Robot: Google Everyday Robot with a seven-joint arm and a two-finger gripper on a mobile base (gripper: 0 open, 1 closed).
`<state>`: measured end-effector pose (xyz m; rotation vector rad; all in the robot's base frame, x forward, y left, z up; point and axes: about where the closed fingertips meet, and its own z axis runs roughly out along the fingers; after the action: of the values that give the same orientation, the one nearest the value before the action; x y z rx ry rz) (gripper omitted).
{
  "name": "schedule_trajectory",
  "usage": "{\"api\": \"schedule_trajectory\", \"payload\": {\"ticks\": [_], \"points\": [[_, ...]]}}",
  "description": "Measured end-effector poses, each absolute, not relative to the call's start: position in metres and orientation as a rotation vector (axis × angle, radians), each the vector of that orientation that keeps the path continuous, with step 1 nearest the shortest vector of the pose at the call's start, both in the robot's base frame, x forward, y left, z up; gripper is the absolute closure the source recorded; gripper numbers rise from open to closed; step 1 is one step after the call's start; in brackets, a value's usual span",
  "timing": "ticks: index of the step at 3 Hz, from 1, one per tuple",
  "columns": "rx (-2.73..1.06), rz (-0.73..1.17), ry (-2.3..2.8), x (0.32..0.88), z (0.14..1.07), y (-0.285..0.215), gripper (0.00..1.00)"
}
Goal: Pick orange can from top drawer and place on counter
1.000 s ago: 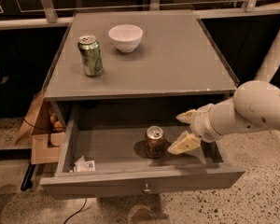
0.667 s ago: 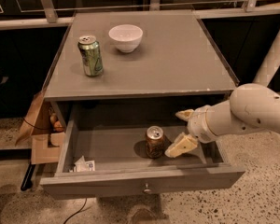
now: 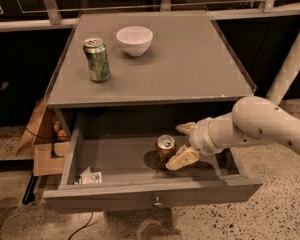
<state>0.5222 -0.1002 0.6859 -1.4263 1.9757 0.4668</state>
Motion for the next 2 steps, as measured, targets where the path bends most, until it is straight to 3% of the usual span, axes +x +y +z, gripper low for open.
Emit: {"api": "schedule_trajectory", "payload": {"ticks": [2], "points": [[-1.439, 0.578, 1.91, 0.53, 0.669, -0.064, 0.26]]}}
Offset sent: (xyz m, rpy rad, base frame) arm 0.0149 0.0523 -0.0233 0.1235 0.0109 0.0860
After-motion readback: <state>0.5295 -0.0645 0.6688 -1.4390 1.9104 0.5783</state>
